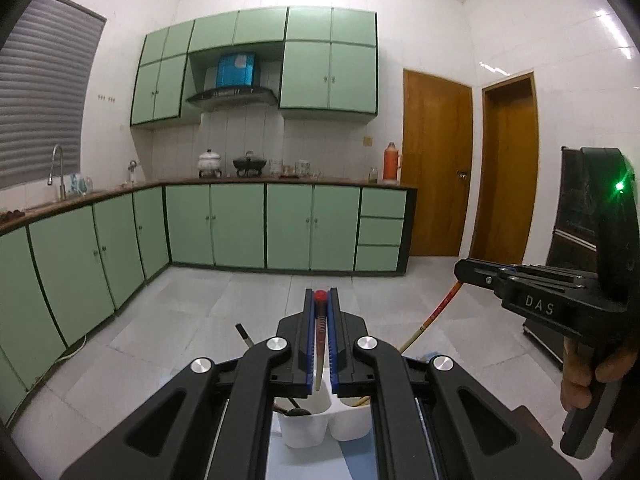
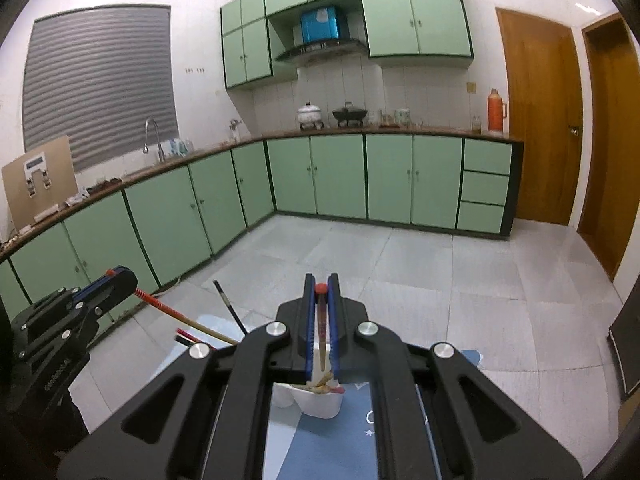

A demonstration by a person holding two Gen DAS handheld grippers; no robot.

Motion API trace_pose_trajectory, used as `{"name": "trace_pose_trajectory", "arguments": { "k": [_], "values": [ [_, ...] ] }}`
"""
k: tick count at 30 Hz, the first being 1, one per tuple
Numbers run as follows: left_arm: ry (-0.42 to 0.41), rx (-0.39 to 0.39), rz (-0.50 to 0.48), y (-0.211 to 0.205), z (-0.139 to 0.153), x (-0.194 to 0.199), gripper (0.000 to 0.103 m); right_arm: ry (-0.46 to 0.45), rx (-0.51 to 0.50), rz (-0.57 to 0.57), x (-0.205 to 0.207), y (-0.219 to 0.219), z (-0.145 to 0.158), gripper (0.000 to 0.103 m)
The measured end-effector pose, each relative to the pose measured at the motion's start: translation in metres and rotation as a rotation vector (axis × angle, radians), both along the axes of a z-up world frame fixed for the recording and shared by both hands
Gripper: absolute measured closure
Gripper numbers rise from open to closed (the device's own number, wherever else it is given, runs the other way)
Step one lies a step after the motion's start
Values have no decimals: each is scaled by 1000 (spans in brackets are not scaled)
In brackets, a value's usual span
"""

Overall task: Organize utensils
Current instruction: 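Lift both chopsticks and carry them over the white holder, then drop both chopsticks into the holder by opening both tools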

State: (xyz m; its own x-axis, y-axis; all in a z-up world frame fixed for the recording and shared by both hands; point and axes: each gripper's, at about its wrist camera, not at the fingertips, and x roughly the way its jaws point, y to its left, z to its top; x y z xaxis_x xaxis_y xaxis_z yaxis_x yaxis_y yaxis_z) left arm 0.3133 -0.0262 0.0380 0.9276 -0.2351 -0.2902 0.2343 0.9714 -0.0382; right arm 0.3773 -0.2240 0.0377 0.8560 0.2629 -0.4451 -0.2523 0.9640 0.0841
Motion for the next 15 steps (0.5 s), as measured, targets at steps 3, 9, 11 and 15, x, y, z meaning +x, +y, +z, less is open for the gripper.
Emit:
{"name": "trace_pose_trajectory", "arguments": {
  "k": [3,9,11,15],
  "values": [
    [29,20,4,-2,-15,19,97,34,-7,5,13,6,-15,98],
    [95,39,6,-8,-37,47,97,102,5,23,33,11,-40,96],
    [122,38,4,-7,-45,55,97,110,13,18,32,10,-43,93],
    [141,18,8,1,-54,54,91,84,35,-7,22,1,-39,84]
  ]
}}
